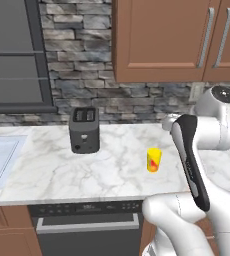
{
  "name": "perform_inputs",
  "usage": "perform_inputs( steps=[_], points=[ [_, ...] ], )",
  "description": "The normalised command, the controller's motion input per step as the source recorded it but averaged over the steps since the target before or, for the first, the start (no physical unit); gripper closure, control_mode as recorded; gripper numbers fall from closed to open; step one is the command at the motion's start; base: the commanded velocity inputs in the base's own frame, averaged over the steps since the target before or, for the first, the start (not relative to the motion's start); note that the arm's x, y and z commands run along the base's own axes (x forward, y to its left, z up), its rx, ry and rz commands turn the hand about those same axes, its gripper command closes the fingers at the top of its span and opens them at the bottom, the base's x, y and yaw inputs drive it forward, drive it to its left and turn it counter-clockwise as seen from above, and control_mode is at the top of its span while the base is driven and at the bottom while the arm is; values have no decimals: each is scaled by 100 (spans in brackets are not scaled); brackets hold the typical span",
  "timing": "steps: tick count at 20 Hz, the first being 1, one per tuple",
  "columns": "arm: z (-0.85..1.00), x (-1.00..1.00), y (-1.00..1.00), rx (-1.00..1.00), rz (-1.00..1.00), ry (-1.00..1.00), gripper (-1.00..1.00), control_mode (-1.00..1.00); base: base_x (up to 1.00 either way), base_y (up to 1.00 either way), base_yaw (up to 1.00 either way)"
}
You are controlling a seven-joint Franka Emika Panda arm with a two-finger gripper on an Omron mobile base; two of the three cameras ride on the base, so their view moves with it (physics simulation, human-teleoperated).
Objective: Place the pitcher and cup on the dining counter for serving.
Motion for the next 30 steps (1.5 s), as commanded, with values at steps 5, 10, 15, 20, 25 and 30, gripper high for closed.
perform_inputs(
  steps=[5,10,15,20,25,30],
  points=[
    [-24,36,5,-5,1,12,-100,-100,0,3,1],
    [-55,65,0,0,0,31,-100,-100,0,0,0],
    [-57,76,-1,0,2,24,-100,-100,0,0,0],
    [-38,46,0,0,4,12,-100,-100,0,0,0],
    [-57,32,-10,0,0,6,-100,-100,0,0,0],
    [-52,9,-2,0,0,0,-100,-100,0,0,0]
  ],
)
